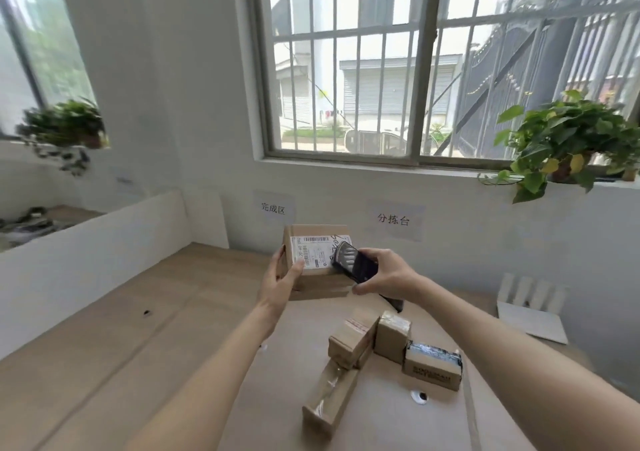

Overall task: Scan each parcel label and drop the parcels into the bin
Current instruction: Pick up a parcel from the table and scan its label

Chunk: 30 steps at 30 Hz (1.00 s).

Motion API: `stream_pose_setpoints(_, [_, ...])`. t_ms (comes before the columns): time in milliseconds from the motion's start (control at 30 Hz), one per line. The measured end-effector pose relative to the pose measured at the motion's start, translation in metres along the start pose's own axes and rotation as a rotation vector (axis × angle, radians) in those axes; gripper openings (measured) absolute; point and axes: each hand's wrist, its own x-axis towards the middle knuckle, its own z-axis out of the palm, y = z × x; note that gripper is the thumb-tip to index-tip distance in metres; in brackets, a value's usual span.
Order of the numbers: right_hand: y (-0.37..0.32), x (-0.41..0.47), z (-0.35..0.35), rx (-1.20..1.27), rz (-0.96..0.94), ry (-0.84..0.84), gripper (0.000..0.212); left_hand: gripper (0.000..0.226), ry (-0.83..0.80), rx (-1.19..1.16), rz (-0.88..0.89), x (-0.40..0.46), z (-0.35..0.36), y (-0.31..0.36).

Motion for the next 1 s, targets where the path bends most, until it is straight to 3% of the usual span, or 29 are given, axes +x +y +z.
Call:
stream_pose_setpoints(200, [-0.089,0.029,0.076,-0.005,-0.113,-0.104,0.044,0.058,0.094,0.02,-0.033,-0.027,-0.127,0.0])
stream_pose_setpoints(333, [-0.164,0.037,0.13,-0.005,-0.191,-0.152,0.038,0.057,0.162,0.046,0.001,-0.048,-0.218,0.002])
stream_pose_setpoints(400, [-0.205,0.039,0.159,-0.008,-0.233,-0.177,0.032,0.069,0.177,0.036,0.009,-0.061,-0.266,0.004])
stream_pose_setpoints(533, [-0.283,0.037,0.221,-0.019,-0.313,-0.229,0.035,0.065,0.264,0.088,0.043,-0.09,-0.36,0.004])
stream_pose_setpoints(667, [-0.358,0.029,0.288,-0.04,-0.421,-0.274,0.052,0.067,0.377,0.118,0.033,-0.127,-0.453,-0.001])
stream_pose_setpoints(767, [-0.414,0.018,0.338,-0.011,-0.494,-0.32,0.046,0.065,0.473,0.117,0.012,-0.162,-0.518,-0.005])
stream_pose_setpoints(933, [-0.502,-0.01,0.424,0.073,-0.619,-0.466,0.038,0.098,0.614,0.148,-0.05,-0.231,-0.62,-0.02])
stream_pose_setpoints(1000, [-0.532,-0.021,0.458,0.089,-0.675,-0.523,0.046,0.091,0.682,0.128,-0.072,-0.256,-0.65,-0.022])
